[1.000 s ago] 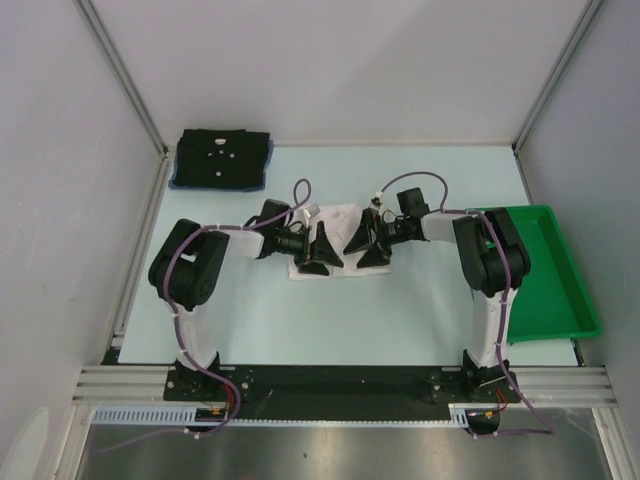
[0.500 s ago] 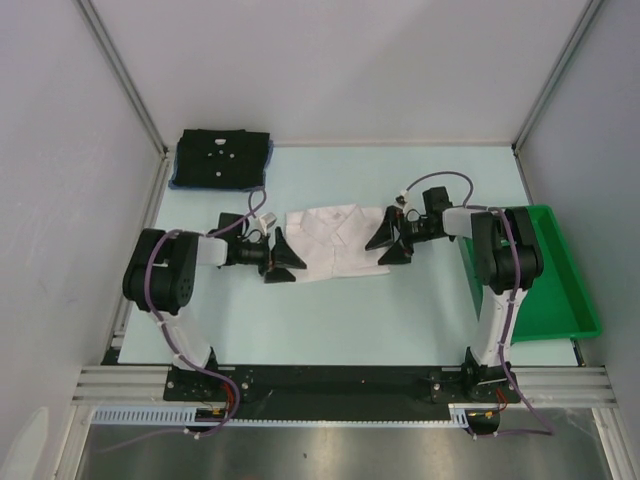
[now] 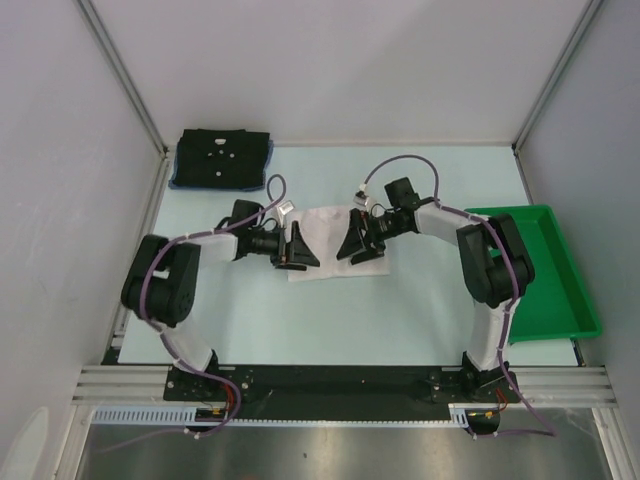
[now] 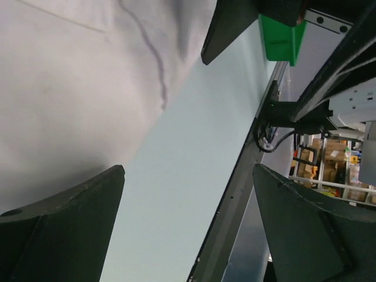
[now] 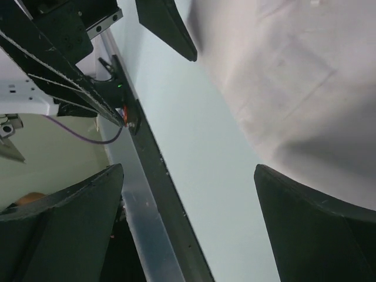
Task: Fold and stack the long sleeve shirts
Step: Fold the shirt
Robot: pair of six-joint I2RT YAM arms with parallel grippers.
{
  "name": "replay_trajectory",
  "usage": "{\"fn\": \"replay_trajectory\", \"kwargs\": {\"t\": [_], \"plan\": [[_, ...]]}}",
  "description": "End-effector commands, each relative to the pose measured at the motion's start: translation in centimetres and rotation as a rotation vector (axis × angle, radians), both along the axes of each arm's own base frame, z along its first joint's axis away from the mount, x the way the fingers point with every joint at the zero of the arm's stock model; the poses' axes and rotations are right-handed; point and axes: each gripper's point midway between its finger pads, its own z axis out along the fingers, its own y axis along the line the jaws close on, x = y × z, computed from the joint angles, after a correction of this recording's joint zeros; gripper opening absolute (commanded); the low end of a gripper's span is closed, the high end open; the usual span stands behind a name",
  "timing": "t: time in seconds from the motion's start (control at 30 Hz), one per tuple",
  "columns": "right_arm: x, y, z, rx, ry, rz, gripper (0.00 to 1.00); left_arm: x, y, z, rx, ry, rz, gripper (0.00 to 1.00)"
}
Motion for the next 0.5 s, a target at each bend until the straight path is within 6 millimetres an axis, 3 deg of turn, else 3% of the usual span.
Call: {"fn": "replay_trajectory", "kwargs": {"t": [0.0,0.1,0.13,0.23,0.33,0.43,0.47], "plan": [[1.2,-0.9,-5.7,-0.061,0.061,-0.032,1.00,3.6,-0.3,-3.2,0.035,0.038,0.077,0.96],[0.6,-3.3,-8.9,-0.122,0.120,-0.037,1.00,3.7,1.5,-6.2,0.065,0.141,0.112,0.96],[0.5,-4.2,-9.3,-0.137,0.129,-0.040,1.00,2.7,2.4,-7.0,0.090,0.214,0.121,0.95],[0.9,-7.6,-8.6,-0.163,0.128,-0.054,1.00,0.7,5.2,-7.5,0.132,0.244,0.118,0.95],[2.3,-9.5,-5.0,-0.128,0.094,-0.070,1.00,0.5,6.7,-4.8,0.125,0.151,0.085,0.95],[4.6,-9.8,-1.4,-0.052,0.031,-0.099,1.00,2.2,6.3,0.0,0.071,0.010,0.051,0.96],[6.6,-9.8,-0.2,-0.028,-0.041,-0.118,1.00,3.5,5.9,1.7,0.059,-0.039,0.051,0.96]]}}
